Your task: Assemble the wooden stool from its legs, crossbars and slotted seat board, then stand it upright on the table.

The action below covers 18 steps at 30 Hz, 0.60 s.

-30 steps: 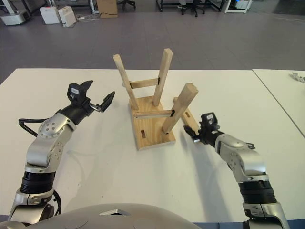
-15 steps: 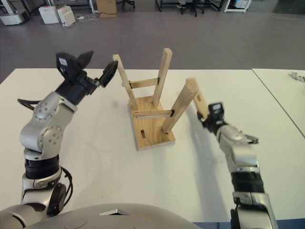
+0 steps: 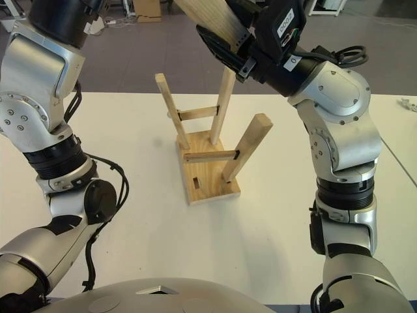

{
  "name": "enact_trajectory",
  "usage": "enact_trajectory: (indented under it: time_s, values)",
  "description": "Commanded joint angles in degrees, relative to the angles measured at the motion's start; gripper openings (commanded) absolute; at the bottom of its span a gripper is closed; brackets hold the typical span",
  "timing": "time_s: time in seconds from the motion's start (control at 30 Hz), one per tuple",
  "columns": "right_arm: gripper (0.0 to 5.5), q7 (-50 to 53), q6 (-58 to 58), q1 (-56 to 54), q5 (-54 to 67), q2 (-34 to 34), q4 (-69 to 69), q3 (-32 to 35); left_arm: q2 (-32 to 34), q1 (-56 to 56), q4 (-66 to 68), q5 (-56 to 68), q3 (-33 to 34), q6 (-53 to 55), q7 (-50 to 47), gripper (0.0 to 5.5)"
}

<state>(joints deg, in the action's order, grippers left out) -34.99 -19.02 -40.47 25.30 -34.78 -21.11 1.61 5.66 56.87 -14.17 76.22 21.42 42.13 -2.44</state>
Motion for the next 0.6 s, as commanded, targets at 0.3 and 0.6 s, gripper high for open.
enact_trajectory:
  time_s: [0.3,0.6]
  values:
    - [2.07,-2.1,-0.5,-0.2,-0.8,0.6,-3.3,-0.6,2.1,-1.7,-1.0,2.5,-2.8,-2.0,-1.6,2.00]
    - [2.07,-1.0,-1.9,-0.6,-1.1,1.8,-4.3,-0.6,3.1,-3.1,-1.7,1.5,-4.3,-3.1,-3.2,1.04]
